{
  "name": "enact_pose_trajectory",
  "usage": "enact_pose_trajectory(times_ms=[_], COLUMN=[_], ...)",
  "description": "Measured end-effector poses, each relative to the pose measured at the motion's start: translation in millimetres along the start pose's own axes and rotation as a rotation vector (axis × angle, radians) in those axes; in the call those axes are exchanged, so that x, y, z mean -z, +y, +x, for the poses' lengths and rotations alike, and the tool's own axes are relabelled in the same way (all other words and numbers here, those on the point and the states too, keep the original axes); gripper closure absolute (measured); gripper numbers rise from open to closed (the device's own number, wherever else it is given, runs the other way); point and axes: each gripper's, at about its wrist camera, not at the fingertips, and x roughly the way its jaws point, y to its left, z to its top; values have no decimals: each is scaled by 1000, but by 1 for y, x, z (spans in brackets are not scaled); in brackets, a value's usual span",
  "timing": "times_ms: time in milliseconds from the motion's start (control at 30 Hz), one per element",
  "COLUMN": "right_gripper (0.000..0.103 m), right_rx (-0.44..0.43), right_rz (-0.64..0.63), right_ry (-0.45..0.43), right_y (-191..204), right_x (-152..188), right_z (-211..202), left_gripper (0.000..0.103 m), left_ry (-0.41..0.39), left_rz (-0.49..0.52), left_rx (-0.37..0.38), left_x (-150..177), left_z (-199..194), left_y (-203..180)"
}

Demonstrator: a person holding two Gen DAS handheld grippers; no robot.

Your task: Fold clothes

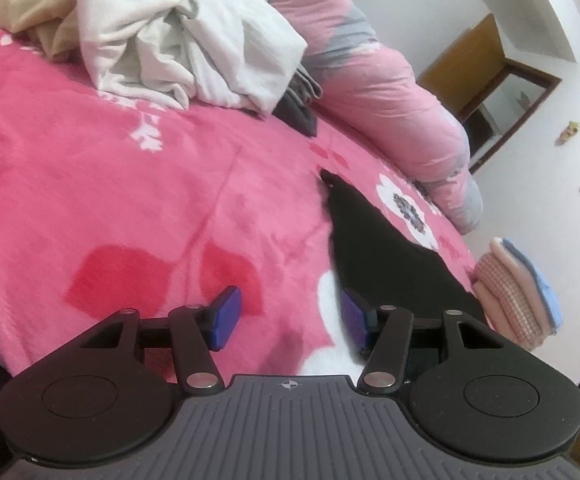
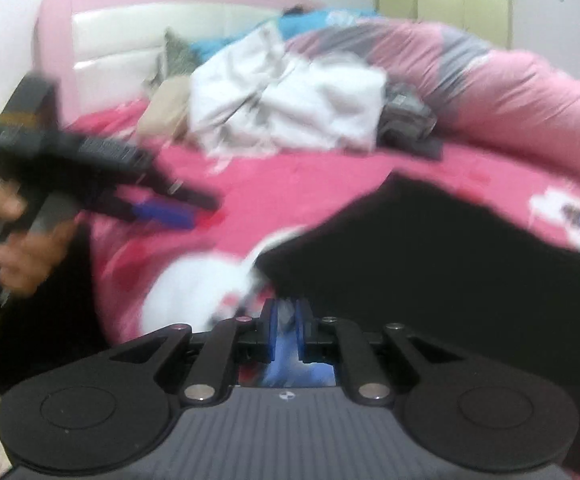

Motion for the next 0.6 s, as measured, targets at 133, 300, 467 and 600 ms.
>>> enact_pose_trajectory(times_ms=[133,300,467,600], right_gripper=[92,93,93,81], right_rx=[23,-12,-201,-47], right_rz=[134,-15,187,365], right_ry=[-11,0,-15,-77], right_y=[-32,14,0,-53], right_x=[-17,10,25,18], right_z=[31,31,-11,-43], left_gripper=[48,48,48,47], left_ry=[-24,-38,-21,-1], left_rz=[5,8,61,125], left_rx=[-21,-49,-34,-1], left_x=[-1,-2,-12,-18], left_z=[-8,-14,2,19], left_y=[1,1,-14,-36])
